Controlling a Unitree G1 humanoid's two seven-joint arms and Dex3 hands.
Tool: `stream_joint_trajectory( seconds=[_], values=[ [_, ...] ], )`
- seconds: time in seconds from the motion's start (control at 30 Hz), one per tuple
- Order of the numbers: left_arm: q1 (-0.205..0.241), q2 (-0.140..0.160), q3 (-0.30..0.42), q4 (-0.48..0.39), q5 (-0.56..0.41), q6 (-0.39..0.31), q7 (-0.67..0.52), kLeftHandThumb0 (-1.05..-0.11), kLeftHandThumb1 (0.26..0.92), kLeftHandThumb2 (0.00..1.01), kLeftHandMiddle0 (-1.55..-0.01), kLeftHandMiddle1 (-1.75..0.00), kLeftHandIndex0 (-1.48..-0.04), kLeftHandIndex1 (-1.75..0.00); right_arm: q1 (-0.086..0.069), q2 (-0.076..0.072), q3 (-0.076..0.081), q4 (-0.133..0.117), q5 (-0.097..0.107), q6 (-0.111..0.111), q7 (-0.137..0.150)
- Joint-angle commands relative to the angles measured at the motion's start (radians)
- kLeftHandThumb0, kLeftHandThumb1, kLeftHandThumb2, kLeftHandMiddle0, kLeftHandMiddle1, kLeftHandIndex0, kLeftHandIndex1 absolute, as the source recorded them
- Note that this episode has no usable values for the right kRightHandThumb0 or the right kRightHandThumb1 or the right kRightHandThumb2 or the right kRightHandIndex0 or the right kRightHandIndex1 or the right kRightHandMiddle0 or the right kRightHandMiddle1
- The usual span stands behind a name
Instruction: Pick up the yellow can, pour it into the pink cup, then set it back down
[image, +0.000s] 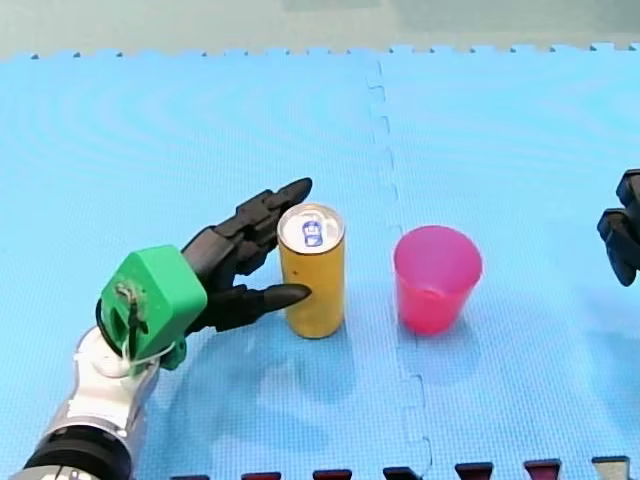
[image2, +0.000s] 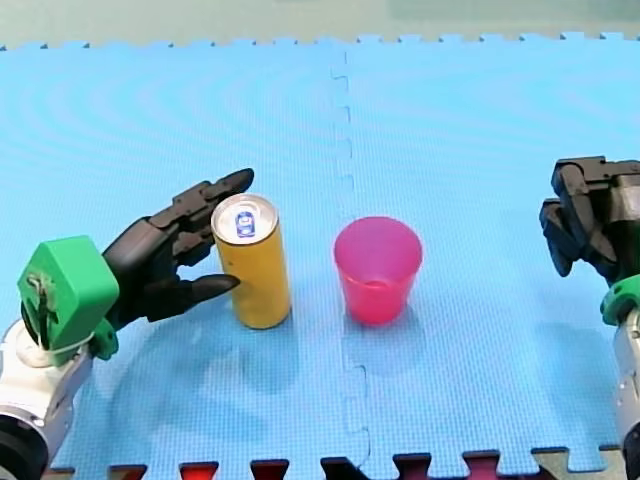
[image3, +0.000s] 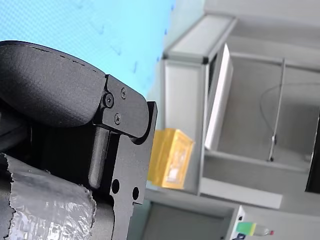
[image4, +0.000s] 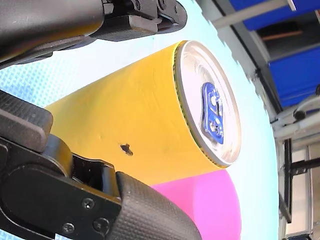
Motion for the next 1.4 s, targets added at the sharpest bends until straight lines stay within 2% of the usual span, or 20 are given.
stream_joint_trajectory(
  seconds=[0.0, 0.87, 0.9, 0.97, 1.0, 1.03, 1.1, 1.27, 1.37],
  values=[
    [-0.010, -0.006, 0.001, 0.012, -0.001, 0.003, 0.002, -1.048, 0.810, 0.00, -0.19, -0.01, -0.19, 0.00, 0.004, -0.002, -0.003, -0.005, 0.004, -0.002, -0.001],
    [-0.022, -0.044, 0.036, 0.046, -0.038, 0.009, -0.043, -1.048, 0.786, 0.00, -0.20, -0.01, -0.21, -0.01, 0.020, -0.007, -0.006, -0.030, 0.006, -0.013, 0.007],
    [-0.020, -0.049, 0.043, 0.045, -0.046, 0.012, -0.038, -1.048, 0.786, 0.00, -0.23, -0.02, -0.21, -0.01, 0.021, -0.007, -0.006, -0.031, 0.006, -0.014, 0.007],
    [-0.015, -0.062, 0.053, 0.040, -0.045, 0.000, 0.015, -1.031, 0.782, 0.00, -0.41, -0.07, -0.35, -0.03, 0.023, -0.007, -0.005, -0.033, 0.005, -0.018, 0.007],
    [-0.013, -0.065, 0.053, 0.037, -0.038, -0.007, 0.047, -1.000, 0.769, 0.00, -0.47, -0.06, -0.41, -0.03, 0.024, -0.007, -0.005, -0.033, 0.004, -0.020, 0.007],
    [-0.011, -0.068, 0.049, 0.033, -0.025, -0.014, 0.087, -0.928, 0.757, 0.00, -0.54, -0.06, -0.47, -0.03, 0.024, -0.008, -0.005, -0.033, 0.004, -0.022, 0.006],
    [-0.008, -0.070, 0.037, 0.027, 0.001, -0.018, 0.149, -0.838, 0.757, 0.00, -0.60, -0.06, -0.53, -0.03, 0.026, -0.008, -0.004, -0.035, 0.003, -0.025, 0.006],
    [-0.001, -0.075, 0.025, 0.015, 0.031, -0.005, 0.236, -0.767, 0.770, 0.01, -0.69, -0.06, -0.56, -0.02, 0.028, -0.009, -0.004, -0.039, 0.004, -0.024, 0.008],
    [0.009, -0.080, 0.020, -0.004, 0.059, 0.008, 0.342, -0.580, 0.750, 0.00, -0.91, -0.07, -0.80, -0.04, 0.030, -0.010, -0.005, -0.041, 0.005, -0.026, 0.010]
  ],
)
